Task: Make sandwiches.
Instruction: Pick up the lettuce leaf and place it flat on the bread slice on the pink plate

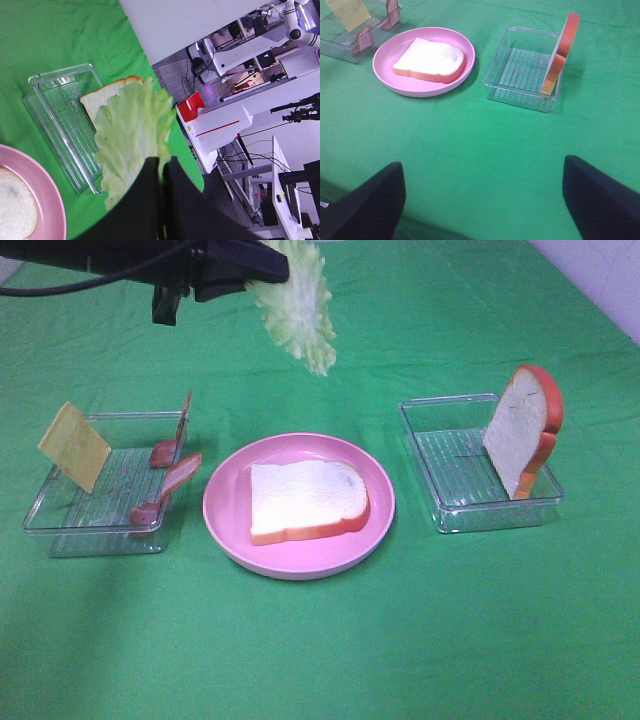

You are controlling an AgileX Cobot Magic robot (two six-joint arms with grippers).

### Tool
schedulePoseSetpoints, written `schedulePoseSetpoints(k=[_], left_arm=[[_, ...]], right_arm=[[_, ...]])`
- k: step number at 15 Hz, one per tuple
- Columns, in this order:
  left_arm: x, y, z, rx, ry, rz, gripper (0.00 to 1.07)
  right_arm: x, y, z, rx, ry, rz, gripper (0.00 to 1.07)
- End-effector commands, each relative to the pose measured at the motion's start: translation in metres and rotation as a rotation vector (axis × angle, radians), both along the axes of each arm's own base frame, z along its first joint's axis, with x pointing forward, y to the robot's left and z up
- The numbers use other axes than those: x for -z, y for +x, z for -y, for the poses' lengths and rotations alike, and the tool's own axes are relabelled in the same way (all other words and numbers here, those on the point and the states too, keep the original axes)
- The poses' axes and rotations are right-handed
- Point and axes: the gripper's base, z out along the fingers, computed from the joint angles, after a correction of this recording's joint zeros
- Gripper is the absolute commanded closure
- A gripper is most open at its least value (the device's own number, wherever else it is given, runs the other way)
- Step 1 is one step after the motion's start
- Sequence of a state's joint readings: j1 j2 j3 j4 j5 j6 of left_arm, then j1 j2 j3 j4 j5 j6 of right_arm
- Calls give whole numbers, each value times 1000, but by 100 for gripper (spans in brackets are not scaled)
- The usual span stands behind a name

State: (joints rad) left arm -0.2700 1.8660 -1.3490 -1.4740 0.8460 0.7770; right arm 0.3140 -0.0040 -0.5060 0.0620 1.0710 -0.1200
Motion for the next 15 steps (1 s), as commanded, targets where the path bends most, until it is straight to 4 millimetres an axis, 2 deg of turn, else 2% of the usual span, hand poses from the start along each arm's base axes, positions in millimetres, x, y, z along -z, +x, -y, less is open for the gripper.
schedulePoseSetpoints(k=[1, 5, 6, 7, 9, 11, 15], left_arm=[[16, 2, 17, 9, -5, -36, 107], [66, 2, 44, 57, 31, -148, 107], [73, 3, 46, 60, 36, -162, 107], [95, 5, 47, 70, 76, -179, 107], [117, 8, 45, 73, 163, -160, 107], [126, 11, 40, 67, 258, -119, 107], [130, 13, 36, 47, 333, -95, 107]], right_arm=[[0, -2, 0, -3, 6, 31, 29], [0, -2, 0, -3, 6, 31, 29], [0, -2, 0, -3, 6, 31, 29], [0, -2, 0, -3, 6, 31, 29], [0, -2, 0, -3, 6, 31, 29], [0, -2, 0, -3, 6, 31, 29], [0, -2, 0, -3, 6, 31, 29]])
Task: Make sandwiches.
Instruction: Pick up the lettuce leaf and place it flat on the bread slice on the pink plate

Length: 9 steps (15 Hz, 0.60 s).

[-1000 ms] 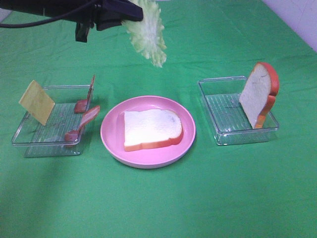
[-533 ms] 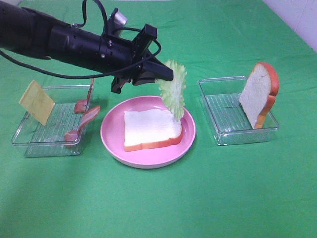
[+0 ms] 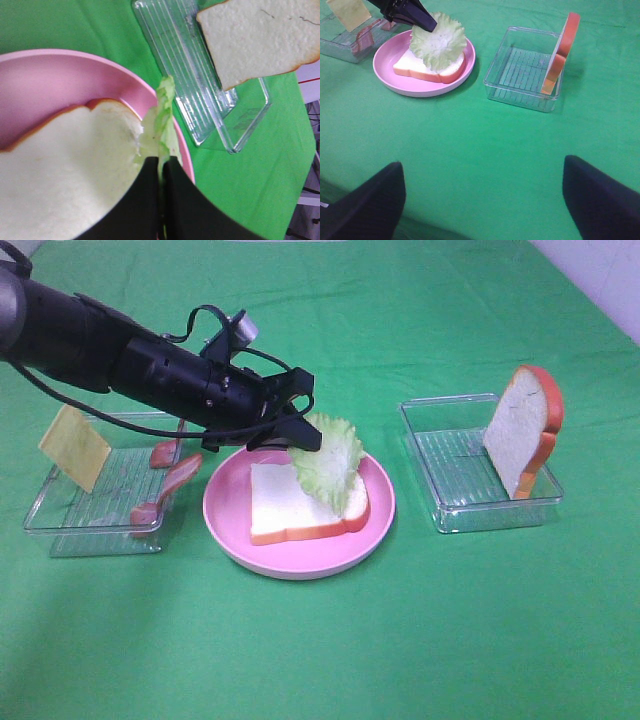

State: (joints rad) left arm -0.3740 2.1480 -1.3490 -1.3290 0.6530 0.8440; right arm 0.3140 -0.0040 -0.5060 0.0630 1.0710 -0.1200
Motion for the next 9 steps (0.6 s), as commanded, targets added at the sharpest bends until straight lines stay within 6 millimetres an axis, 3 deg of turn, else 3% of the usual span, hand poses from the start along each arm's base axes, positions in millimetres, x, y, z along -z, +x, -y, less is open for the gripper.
schedulePoseSetpoints(k=[1, 9], left_arm=[[0, 2, -2, -38, 32, -23, 107], [-4, 1, -9, -93, 132, -57, 107]], right_arm=[[0, -2, 0, -3, 5, 31, 29], [0, -2, 0, -3, 5, 31, 29]])
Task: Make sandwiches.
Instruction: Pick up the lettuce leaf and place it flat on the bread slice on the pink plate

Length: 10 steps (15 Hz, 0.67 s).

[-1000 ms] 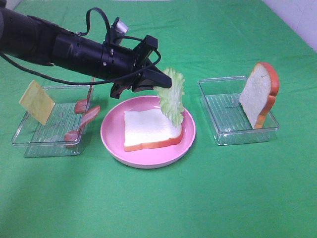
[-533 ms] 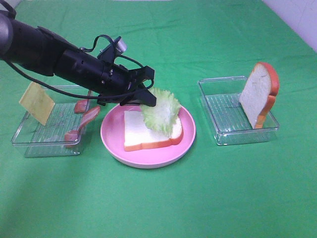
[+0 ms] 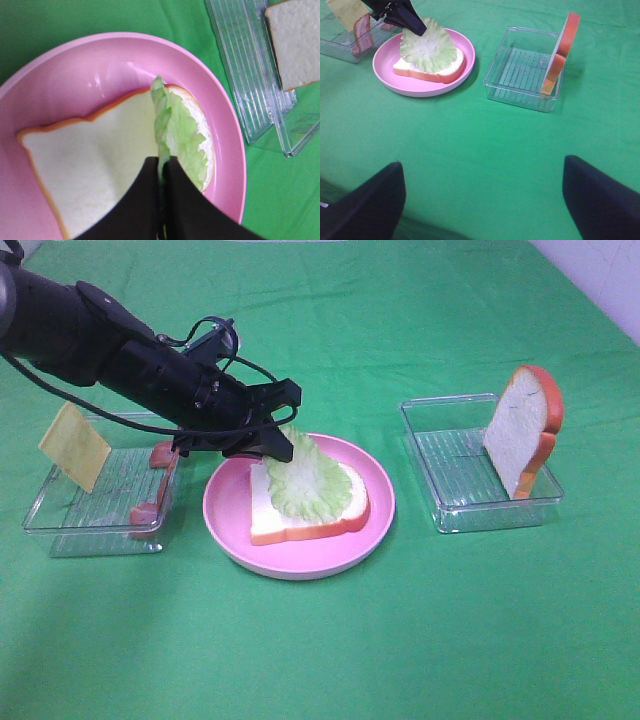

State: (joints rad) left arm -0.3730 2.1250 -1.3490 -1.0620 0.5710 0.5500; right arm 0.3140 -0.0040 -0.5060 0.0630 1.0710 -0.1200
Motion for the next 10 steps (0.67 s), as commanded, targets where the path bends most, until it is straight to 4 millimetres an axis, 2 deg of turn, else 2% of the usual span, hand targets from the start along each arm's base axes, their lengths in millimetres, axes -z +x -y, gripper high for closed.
schedulePoseSetpoints(k=[1, 5, 6, 8, 10], left_arm=[[-5, 0, 3, -8, -9, -4, 102], [-6, -1, 3, -1, -15, -11, 40], [-8, -2, 4, 11, -20, -14, 32], [-14, -1, 4, 27, -19, 13, 30], [-28, 5, 7, 61, -15, 67, 30]], right_arm=[[0, -2, 0, -3, 5, 31, 29], [0, -2, 0, -3, 5, 31, 29], [0, -2, 0, -3, 5, 31, 29], [0, -2, 0, -3, 5, 31, 29], [0, -2, 0, -3, 5, 31, 29]])
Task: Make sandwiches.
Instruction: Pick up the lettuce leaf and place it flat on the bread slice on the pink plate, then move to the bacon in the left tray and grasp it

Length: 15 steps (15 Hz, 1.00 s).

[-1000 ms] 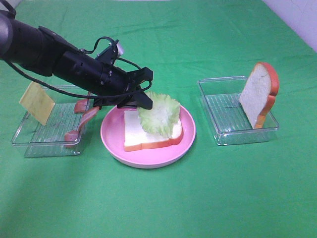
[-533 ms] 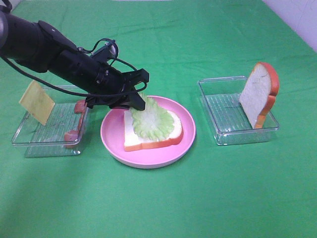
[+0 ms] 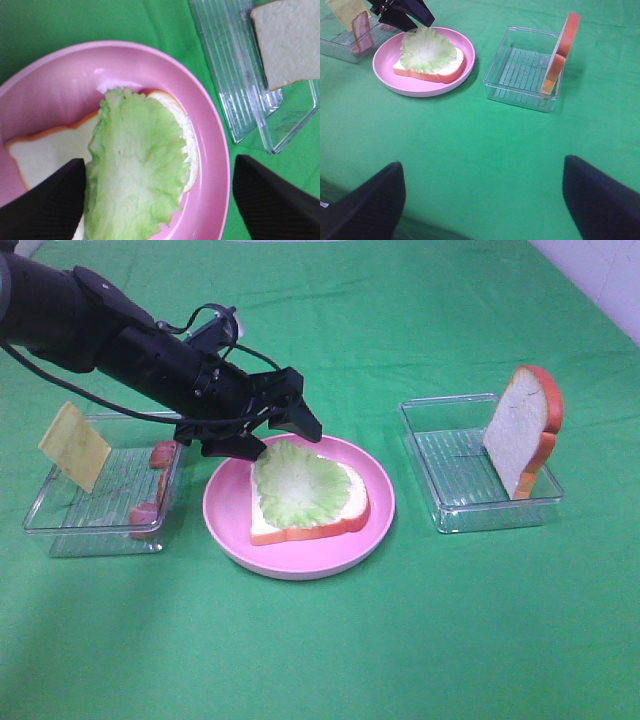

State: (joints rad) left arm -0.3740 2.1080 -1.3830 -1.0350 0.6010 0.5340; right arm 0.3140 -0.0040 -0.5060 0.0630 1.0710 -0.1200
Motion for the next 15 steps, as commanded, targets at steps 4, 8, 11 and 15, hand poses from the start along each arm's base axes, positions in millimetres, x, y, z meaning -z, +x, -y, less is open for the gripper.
schedulePoseSetpoints(k=[4, 8, 11, 15], left_arm=[[-36, 14, 7, 72, 30, 98, 30], [-78, 35, 7, 37, 97, 186, 30], [-104, 43, 0, -31, 191, 174, 30], [-109, 42, -20, -161, 396, 60, 30]], right_arm=[[0, -2, 0, -3, 5, 31, 29], [0, -2, 0, -3, 5, 31, 29], [0, -2, 0, -3, 5, 31, 29], [0, -2, 0, -3, 5, 31, 29]])
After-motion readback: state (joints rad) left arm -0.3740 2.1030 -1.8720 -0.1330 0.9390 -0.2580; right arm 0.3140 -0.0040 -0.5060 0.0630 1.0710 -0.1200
